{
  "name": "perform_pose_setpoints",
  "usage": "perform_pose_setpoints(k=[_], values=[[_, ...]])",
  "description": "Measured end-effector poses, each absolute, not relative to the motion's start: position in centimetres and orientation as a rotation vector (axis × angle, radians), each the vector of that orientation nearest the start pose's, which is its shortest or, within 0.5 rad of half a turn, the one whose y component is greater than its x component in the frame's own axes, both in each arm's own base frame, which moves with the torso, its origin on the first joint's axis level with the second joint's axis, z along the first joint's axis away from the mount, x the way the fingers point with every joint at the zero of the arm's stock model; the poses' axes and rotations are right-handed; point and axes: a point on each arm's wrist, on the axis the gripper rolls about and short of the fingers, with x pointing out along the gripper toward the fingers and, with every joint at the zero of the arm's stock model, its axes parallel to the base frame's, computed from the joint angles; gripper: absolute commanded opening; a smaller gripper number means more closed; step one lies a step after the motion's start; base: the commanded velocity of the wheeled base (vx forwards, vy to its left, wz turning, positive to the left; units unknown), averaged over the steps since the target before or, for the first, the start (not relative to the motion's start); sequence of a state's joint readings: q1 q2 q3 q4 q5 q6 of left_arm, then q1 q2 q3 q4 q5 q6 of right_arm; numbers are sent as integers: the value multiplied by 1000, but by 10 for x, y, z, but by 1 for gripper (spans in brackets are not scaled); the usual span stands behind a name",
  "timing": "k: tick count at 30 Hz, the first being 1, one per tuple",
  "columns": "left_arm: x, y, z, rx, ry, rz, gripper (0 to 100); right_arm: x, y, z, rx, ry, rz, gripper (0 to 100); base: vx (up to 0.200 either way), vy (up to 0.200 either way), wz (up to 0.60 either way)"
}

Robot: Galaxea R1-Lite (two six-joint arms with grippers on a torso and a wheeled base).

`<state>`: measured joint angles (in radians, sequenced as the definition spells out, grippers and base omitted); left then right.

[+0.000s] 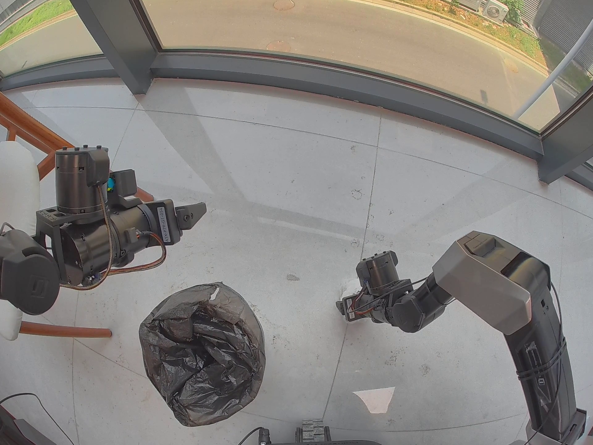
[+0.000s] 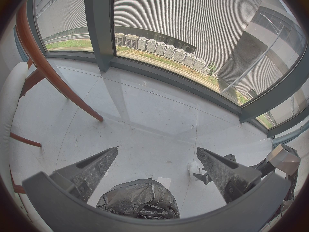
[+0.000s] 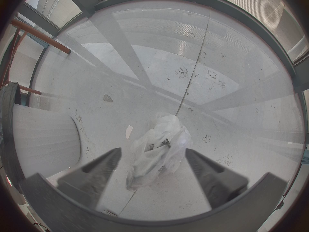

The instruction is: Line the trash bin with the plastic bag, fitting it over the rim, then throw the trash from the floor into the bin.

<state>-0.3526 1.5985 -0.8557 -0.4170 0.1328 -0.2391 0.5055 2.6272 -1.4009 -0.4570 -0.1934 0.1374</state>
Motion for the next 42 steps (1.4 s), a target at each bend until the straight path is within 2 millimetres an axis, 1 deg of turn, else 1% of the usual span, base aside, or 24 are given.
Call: perform_pose_setpoints(k=[7, 9, 12, 13, 16, 17, 18, 22, 26, 28, 29, 30, 31, 32, 35, 39, 42], values=[[267, -95, 205, -158, 340, -177, 100, 407, 219, -66, -128, 750, 240, 0, 0, 0, 0], [266, -94, 205, -158, 340, -177, 100, 407, 217, -62, -115, 750, 233, 0, 0, 0, 0], [265, -94, 205, -158, 339, -176, 100, 405, 215, -50, -83, 742, 223, 0, 0, 0, 0], [264, -94, 205, -159, 339, -177, 100, 404, 215, -45, -71, 737, 222, 0, 0, 0, 0], [263, -93, 205, -159, 338, -176, 100, 399, 213, -22, -39, 721, 224, 0, 0, 0, 0], [262, -92, 205, -159, 339, -176, 100, 396, 212, -12, -28, 711, 228, 0, 0, 0, 0], [262, -92, 205, -160, 338, -176, 100, 394, 211, -6, -22, 708, 232, 0, 0, 0, 0], [260, -91, 205, -161, 339, -177, 100, 376, 206, 34, 28, 702, 260, 0, 0, 0, 0], [259, -90, 206, -165, 330, -175, 100, 348, 209, 73, 118, 726, 304, 0, 0, 0, 0], [260, -88, 208, -170, 313, -174, 100, 327, 213, 92, 191, 754, 326, 0, 0, 0, 0], [260, -87, 209, -174, 299, -174, 100, 314, 217, 102, 229, 775, 343, 0, 0, 0, 0], [260, -87, 210, -176, 291, -174, 100, 305, 220, 108, 249, 788, 356, 0, 0, 0, 0], [261, -86, 211, -179, 279, -173, 100, 292, 224, 118, 275, 812, 380, 0, 0, 0, 0], [261, -85, 212, -180, 274, -172, 100, 283, 226, 123, 290, 829, 396, 0, 0, 0, 0], [261, -84, 213, -180, 260, -172, 100, 243, 235, 142, 324, 928, 474, 0, 0, 0, 0], [262, -83, 214, -169, 251, -169, 100, 207, 243, 161, 340, 971, 561, 0, 0, 0, 0], [262, -83, 214, -160, 246, -170, 100, 186, 252, 168, 343, 987, 620, 0, 0, 0, 0]])
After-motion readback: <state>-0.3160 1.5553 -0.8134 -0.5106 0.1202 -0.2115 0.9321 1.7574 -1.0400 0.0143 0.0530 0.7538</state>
